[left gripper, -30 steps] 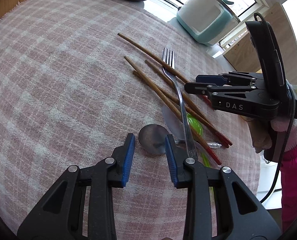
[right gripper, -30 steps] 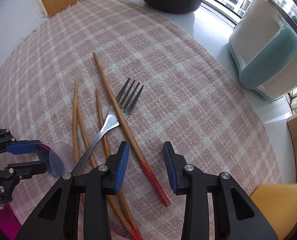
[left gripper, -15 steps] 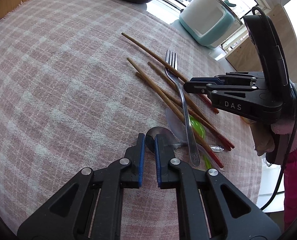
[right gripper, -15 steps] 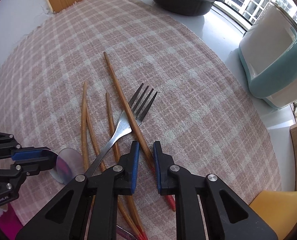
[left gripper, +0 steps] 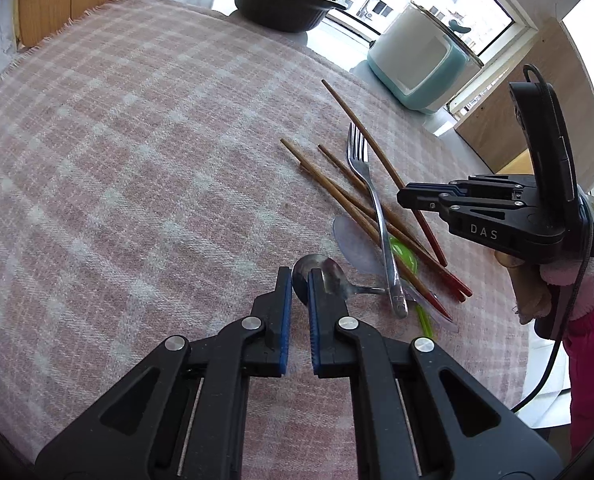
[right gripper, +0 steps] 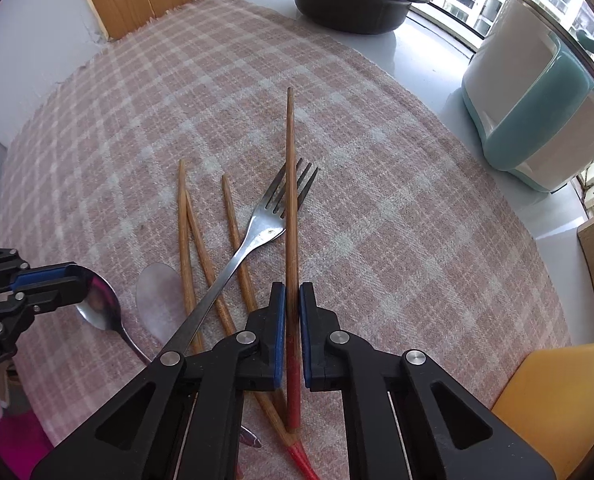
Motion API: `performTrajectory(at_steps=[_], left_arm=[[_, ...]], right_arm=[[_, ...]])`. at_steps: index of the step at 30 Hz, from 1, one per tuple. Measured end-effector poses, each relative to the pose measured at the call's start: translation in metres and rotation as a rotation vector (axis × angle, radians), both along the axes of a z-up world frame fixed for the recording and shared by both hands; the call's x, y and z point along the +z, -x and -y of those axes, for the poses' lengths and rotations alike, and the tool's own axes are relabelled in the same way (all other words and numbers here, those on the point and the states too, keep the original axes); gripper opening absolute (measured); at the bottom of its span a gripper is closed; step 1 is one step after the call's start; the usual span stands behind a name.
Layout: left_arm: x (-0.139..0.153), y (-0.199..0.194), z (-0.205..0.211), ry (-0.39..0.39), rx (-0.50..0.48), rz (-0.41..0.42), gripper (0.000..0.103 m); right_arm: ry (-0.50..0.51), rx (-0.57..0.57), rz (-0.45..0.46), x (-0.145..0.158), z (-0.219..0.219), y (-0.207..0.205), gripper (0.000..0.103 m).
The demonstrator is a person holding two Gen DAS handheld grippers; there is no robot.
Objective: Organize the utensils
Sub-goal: 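Lift the chopstick with the right gripper while the left gripper moves toward the silver fork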
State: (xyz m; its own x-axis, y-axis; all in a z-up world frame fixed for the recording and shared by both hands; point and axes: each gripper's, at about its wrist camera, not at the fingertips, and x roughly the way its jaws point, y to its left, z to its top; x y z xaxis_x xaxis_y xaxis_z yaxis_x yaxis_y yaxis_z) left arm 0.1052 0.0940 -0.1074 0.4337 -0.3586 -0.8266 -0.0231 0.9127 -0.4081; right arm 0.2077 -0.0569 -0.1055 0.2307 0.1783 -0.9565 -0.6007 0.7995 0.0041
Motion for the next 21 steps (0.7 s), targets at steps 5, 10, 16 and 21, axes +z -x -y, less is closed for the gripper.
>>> performTrajectory(at_steps=[5,10,16,21], left_arm=[[0.008,0.008,-0.016,-0.013,0.027,0.019,0.005],[0.019,0.019,-0.029,-0.036,0.042,0.045,0.003],[0.032,0.031,-0.039,-0.053,0.057,0.074,0.002],[0.044,0.039,-0.043,-0.062,0.051,0.097,0.001]], right_arm=[[-0.018,-0.022,0.012,0.009,0.013,0.015,0.005],[-0.044,-0.047,0.026,0.024,0.033,0.027,0.005],[-0.057,-0.064,0.041,0.029,0.041,0.026,0.005],[-0.075,-0.087,0.053,0.034,0.045,0.025,0.005]])
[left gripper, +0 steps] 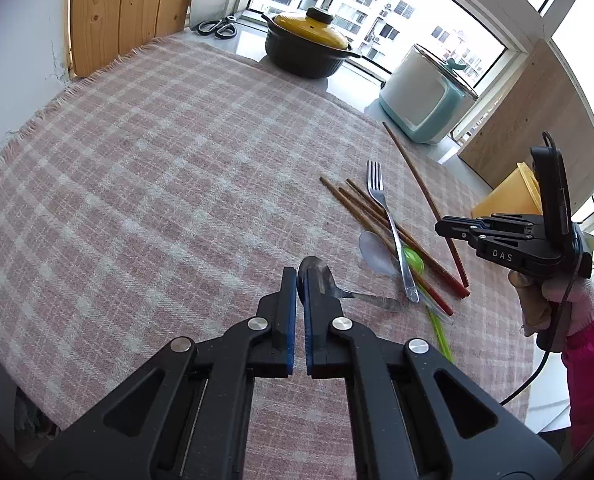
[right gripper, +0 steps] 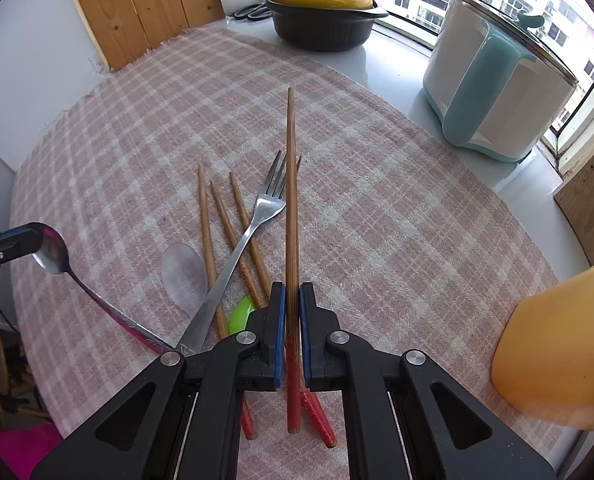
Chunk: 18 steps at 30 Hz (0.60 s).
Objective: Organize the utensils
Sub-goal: 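Lift the chopstick with the right gripper while the left gripper moves toward the silver fork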
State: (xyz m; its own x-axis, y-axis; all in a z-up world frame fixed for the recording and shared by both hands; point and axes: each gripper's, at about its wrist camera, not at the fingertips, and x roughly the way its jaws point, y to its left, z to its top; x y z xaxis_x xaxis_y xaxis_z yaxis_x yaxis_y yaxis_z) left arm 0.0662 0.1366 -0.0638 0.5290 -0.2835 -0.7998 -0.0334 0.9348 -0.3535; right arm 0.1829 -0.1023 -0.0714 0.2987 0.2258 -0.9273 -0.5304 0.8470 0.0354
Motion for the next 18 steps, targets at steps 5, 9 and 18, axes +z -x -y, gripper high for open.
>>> performTrajectory(at_steps=[5,9,18], left_arm=[[0.011,0.004,-0.004,-0.004,-0.001,0.023,0.000],[0.020,0.007,-0.005,-0.009,-0.005,0.044,0.000],[0.000,0.006,-0.007,0.031,0.002,-0.023,0.000]], right_arm=[[-0.010,-0.028,0.019,0.009,0.013,0.008,0.005],[-0.020,-0.052,0.030,0.014,0.019,0.012,0.005],[-0.023,-0.074,0.035,0.016,0.032,0.022,0.005]])
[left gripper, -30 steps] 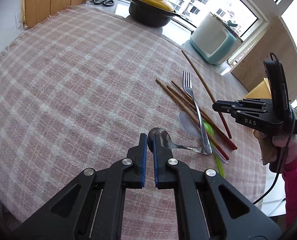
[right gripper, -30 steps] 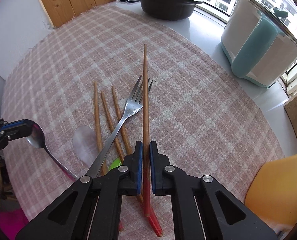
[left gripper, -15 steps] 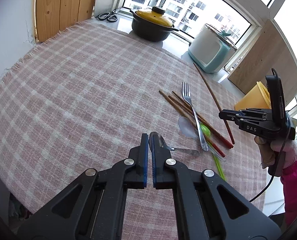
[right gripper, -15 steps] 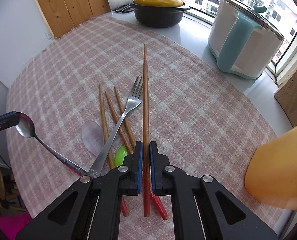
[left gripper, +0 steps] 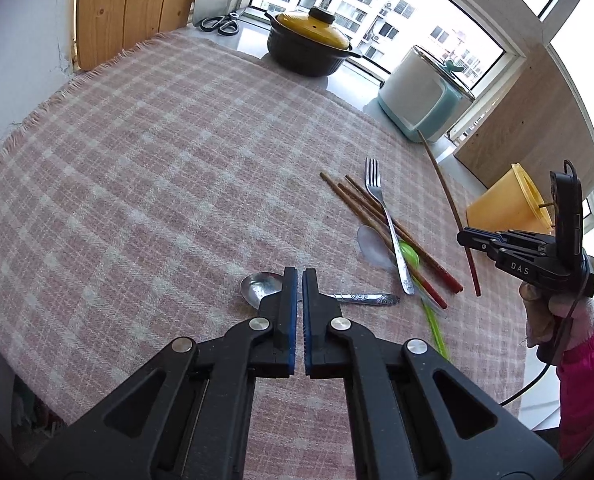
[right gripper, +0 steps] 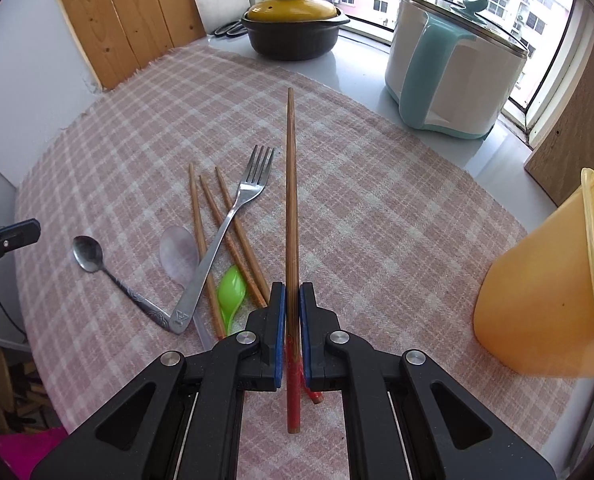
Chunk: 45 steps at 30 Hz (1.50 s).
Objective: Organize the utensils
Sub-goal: 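Lift the chopstick with the right gripper while the left gripper moves toward the silver fork, then lower the left gripper onto the silver fork handle and close it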
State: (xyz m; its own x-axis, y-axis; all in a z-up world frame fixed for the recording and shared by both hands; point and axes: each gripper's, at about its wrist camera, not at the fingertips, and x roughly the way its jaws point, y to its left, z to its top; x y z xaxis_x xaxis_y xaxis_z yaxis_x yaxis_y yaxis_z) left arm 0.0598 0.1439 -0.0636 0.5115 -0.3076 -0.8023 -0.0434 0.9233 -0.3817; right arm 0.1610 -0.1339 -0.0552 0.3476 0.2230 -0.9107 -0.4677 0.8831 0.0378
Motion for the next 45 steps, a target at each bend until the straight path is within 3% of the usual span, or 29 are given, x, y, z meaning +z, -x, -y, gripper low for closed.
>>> performTrajectory(at_steps=[3,6,7,15,23,34,45], left_arm=[[-0.006,0.002,0.000,0.010,0.002,-0.026,0.002],[-0.010,0.002,0.002,0.037,0.000,-0.046,0.021],[-0.010,0.002,0.005,0.042,-0.003,-0.049,0.023],[-0.013,-0.018,0.045,0.062,-0.090,-0.060,0.023],[-0.014,-0.065,0.084,0.076,-0.184,-0.086,0.023],[-0.033,-0.130,0.126,0.012,-0.295,-0.220,0.023],[-0.045,-0.146,0.154,-0.115,-0.386,-0.279,0.023]], right_arm=[[-0.001,-0.001,0.000,0.000,0.002,0.001,0.005],[0.001,-0.007,0.003,0.000,0.007,0.004,0.005],[-0.001,-0.011,0.002,0.000,0.008,0.004,0.005],[-0.019,-0.046,0.007,0.005,0.023,0.020,0.005],[-0.020,-0.069,0.018,0.008,0.038,0.047,0.005],[-0.025,-0.131,0.039,0.016,0.066,0.069,0.005],[-0.033,-0.170,0.047,0.017,0.082,0.076,0.005]])
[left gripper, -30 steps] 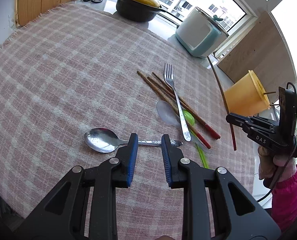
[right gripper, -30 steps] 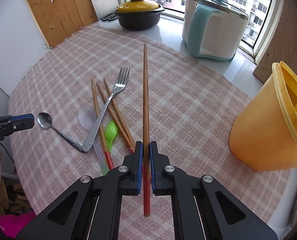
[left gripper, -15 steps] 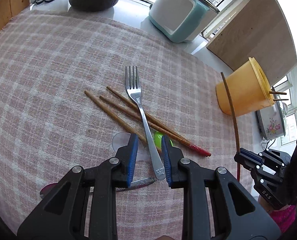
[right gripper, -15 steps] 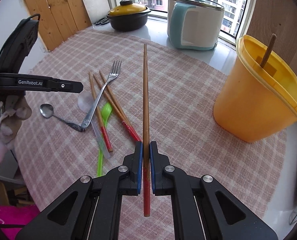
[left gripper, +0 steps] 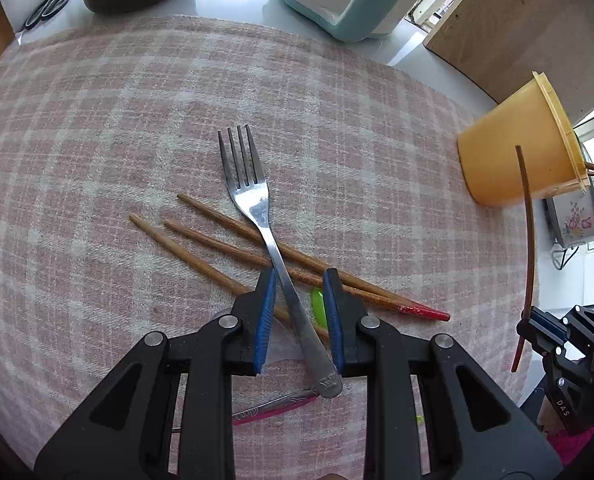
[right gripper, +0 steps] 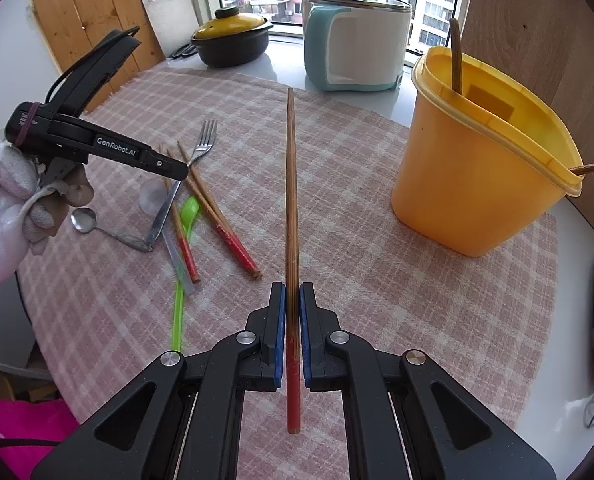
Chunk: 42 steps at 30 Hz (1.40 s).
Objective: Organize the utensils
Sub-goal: 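Lower the left gripper onto the silver fork handle and close it, then lift the silver fork off the cloth with the left gripper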
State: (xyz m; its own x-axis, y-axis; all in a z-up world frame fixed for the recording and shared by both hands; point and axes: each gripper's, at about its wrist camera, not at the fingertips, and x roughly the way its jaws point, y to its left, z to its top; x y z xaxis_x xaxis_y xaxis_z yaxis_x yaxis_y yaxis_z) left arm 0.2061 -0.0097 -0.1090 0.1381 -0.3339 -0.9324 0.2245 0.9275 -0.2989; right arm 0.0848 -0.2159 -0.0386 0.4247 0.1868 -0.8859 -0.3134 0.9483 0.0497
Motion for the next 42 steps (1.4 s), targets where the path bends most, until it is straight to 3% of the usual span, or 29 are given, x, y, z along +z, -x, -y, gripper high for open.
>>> performTrajectory(at_steps=[12,23,26,33,42], left_arm=[[-0.012,-0.006,0.011,-0.085,-0.072,-0.028,0.023],[-0.018,-0.016,0.009,-0.044,-0.049,-0.023,0.023],[-0.018,-0.013,0.011,-0.065,-0.053,0.012,0.014],[-0.016,-0.009,0.009,-0.047,-0.014,0.028,0.005],[-0.013,-0.002,0.005,-0.061,-0.012,0.065,0.004]], right_arm=[[-0.010,-0.007,0.008,0.001,0.003,-0.001,0.005],[-0.011,-0.001,0.009,0.003,0.001,0.000,0.005],[-0.010,-0.001,0.010,0.003,0.000,-0.001,0.005],[-0.010,-0.002,0.008,0.003,0.001,-0.001,0.005],[-0.010,-0.008,0.003,-0.001,0.004,-0.004,0.005]])
